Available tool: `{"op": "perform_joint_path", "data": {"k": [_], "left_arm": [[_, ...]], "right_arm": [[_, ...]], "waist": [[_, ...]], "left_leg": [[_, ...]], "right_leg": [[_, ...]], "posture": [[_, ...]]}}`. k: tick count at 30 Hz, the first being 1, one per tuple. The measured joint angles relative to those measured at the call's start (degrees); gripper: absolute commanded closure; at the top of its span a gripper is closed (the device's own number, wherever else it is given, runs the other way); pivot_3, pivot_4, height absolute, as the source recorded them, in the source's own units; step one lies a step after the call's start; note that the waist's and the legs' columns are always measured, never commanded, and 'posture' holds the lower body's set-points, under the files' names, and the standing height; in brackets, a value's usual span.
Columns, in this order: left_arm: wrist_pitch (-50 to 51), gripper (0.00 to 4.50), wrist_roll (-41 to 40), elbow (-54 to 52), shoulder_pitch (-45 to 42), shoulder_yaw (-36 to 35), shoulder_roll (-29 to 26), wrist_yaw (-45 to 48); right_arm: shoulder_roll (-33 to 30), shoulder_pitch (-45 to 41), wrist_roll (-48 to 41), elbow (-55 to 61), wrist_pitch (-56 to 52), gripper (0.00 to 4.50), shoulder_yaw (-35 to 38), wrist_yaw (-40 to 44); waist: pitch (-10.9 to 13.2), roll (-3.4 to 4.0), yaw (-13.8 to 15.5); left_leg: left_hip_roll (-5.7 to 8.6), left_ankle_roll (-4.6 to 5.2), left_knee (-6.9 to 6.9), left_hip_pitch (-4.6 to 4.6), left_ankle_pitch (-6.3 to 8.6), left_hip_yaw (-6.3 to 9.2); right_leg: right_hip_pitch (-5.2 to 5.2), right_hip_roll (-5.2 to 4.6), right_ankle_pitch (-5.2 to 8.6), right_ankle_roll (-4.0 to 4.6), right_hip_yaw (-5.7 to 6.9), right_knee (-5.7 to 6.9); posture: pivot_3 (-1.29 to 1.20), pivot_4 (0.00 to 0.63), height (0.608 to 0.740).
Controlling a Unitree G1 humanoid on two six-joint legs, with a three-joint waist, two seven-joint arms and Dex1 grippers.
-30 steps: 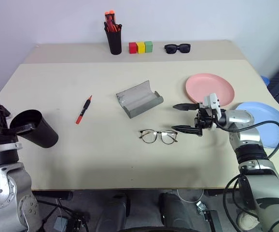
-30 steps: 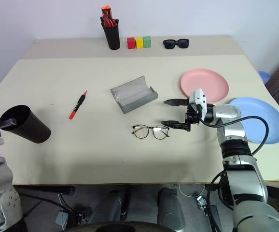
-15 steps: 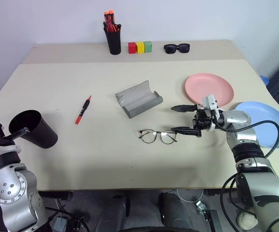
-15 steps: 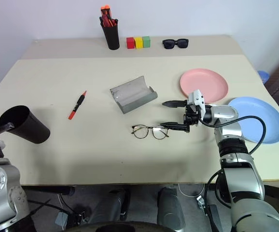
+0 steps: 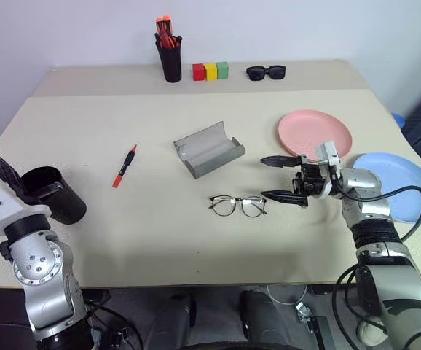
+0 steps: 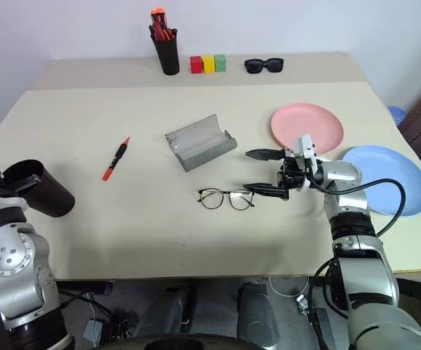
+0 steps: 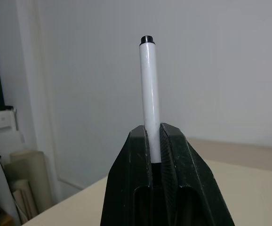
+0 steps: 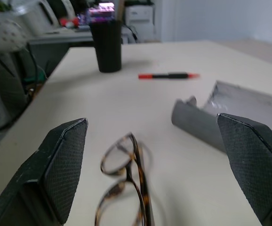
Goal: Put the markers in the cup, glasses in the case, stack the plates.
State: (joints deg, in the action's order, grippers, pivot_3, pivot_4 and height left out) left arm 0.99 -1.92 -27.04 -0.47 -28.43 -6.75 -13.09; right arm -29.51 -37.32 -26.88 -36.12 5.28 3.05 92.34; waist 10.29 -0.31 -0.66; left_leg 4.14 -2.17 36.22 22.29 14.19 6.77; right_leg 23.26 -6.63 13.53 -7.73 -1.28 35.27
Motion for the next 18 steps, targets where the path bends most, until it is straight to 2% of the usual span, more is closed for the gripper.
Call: {"op": "perform_joint_path", "data": {"k": [18], "left_arm": [[-1.1, 4.45, 1.7, 3.3, -0.8, 0.8, -0.1, -1.0]], "right_arm": [[1.9, 1.7, -1.5, 8.2, -5.0, 0.0, -1.6, 0.0]], "waist": [[0.0, 0.0, 0.1]], "left_leg": [[0.0, 0.0, 0.0, 0.0, 0.0, 0.0]], "right_leg": [[0.01, 0.0, -0.01, -0.01, 0.01, 0.01]], "posture": [[0.0, 0.15, 0.74]]}}
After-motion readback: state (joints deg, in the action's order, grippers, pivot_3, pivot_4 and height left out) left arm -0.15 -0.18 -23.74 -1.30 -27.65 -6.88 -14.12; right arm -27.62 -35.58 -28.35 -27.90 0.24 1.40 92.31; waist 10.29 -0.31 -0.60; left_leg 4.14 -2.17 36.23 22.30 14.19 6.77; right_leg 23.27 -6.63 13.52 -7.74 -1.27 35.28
